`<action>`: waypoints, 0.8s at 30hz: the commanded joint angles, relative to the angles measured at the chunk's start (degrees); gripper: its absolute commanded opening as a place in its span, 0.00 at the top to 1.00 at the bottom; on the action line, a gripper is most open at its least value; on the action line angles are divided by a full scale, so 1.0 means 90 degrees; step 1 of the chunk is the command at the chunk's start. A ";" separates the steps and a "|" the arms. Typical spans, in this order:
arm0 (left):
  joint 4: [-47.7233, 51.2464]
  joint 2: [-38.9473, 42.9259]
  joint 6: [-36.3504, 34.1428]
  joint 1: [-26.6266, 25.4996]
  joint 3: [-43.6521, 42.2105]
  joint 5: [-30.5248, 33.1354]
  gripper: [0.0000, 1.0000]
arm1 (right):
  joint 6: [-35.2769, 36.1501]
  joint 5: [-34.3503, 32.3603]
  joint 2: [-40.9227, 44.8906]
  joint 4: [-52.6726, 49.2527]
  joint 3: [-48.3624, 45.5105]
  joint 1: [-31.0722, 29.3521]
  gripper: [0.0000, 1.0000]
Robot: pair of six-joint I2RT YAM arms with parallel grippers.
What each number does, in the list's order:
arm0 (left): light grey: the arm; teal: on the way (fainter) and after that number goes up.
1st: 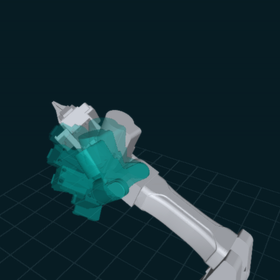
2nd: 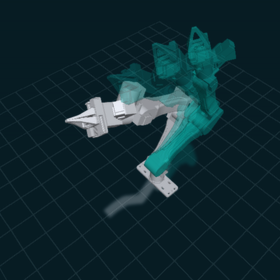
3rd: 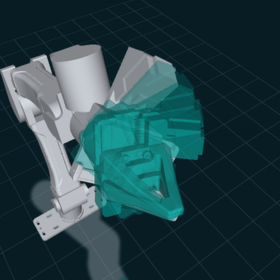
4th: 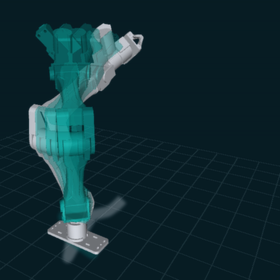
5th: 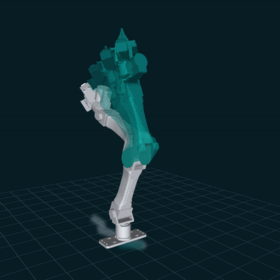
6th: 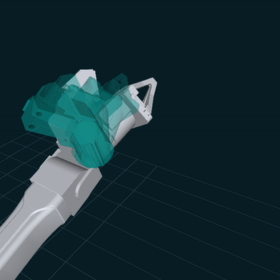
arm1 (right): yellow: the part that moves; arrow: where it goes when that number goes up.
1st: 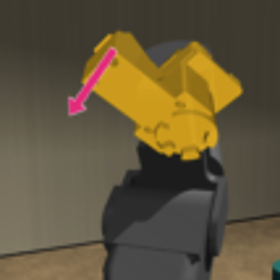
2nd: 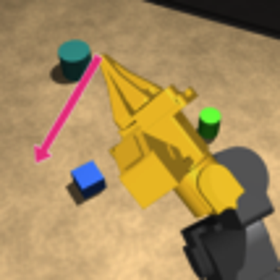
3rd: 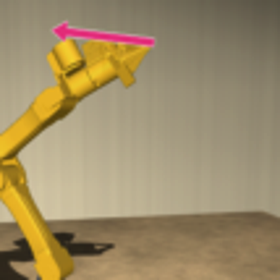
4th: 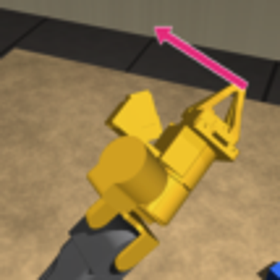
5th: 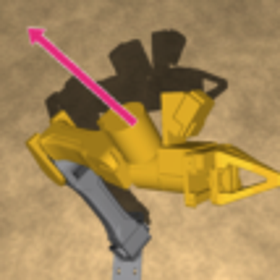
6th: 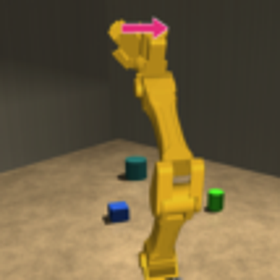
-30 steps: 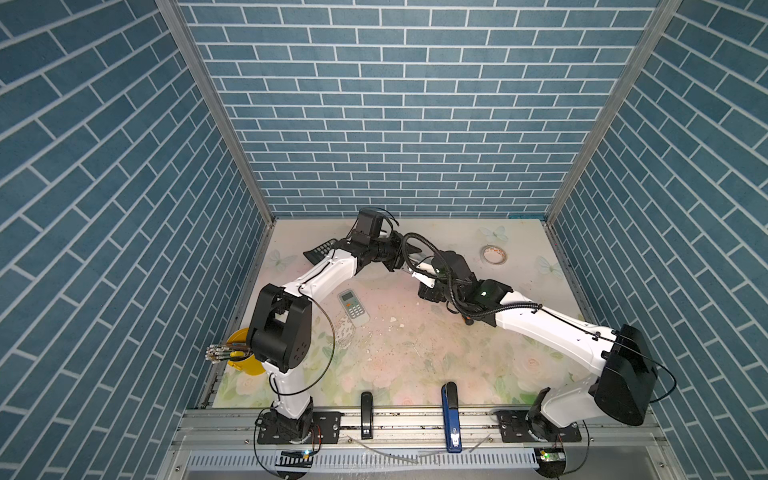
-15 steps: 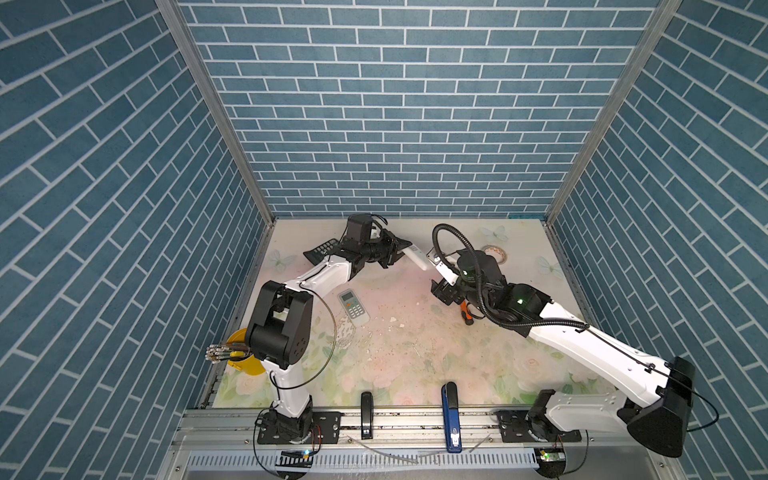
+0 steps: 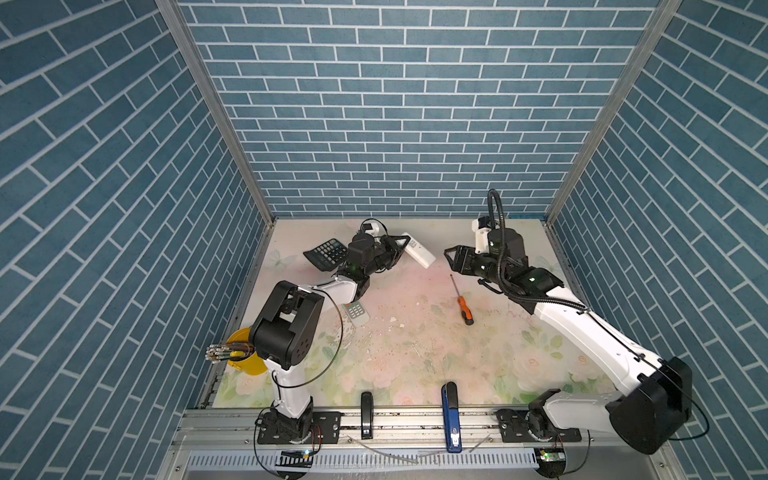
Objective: Unload the batteries from the remote control
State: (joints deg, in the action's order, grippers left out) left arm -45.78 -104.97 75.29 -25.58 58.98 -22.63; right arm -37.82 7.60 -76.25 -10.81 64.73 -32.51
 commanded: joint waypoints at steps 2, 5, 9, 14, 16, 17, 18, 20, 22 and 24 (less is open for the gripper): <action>-0.1801 0.0204 -0.0395 -0.0117 -0.0468 0.0684 1.00 | -0.1451 0.0854 -0.0424 0.0898 -0.0173 0.0038 0.36; -0.2510 0.0051 -0.0248 -0.0148 -0.0652 0.0894 1.00 | -0.1679 0.0854 -0.0579 0.1100 -0.0281 0.0048 0.36; -0.2874 -0.0082 -0.0135 -0.0183 -0.0714 0.1040 1.00 | -0.1883 0.0911 -0.0667 0.1356 -0.0387 0.0093 0.36; -0.2958 -0.0134 -0.0110 -0.0275 -0.0609 0.1002 1.00 | -0.2170 0.1120 -0.0879 0.1794 -0.0458 0.0165 0.35; -0.2979 -0.0134 -0.0119 -0.0314 -0.0589 0.1011 1.00 | -0.2282 0.1230 -0.1000 0.2040 -0.0469 0.0194 0.35; -0.2979 -0.0139 -0.0121 -0.0321 -0.0579 0.1004 1.00 | -0.2313 0.1269 -0.1068 0.2109 -0.0449 0.0212 0.35; -0.2994 -0.0143 -0.0109 -0.0321 -0.0567 0.0996 1.00 | -0.2332 0.1301 -0.1125 0.2183 -0.0430 0.0214 0.35; -0.3033 -0.0144 -0.0092 -0.0349 -0.0558 0.1011 1.00 | -0.2345 0.1368 -0.1255 0.2209 -0.0351 0.0232 0.35; -0.3066 -0.0139 -0.0070 -0.0350 -0.0548 0.1007 1.00 | -0.2366 0.1409 -0.1345 0.2276 -0.0313 0.0243 0.36; -0.3095 -0.0129 -0.0045 -0.0360 -0.0538 0.1002 1.00 | -0.2411 0.1431 -0.1413 0.2393 -0.0321 0.0268 0.39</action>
State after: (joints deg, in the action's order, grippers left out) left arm -69.73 -105.73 74.61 -28.47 52.80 -13.93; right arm -57.06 18.94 -88.31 7.01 62.37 -30.50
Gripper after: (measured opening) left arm 0.200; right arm 0.620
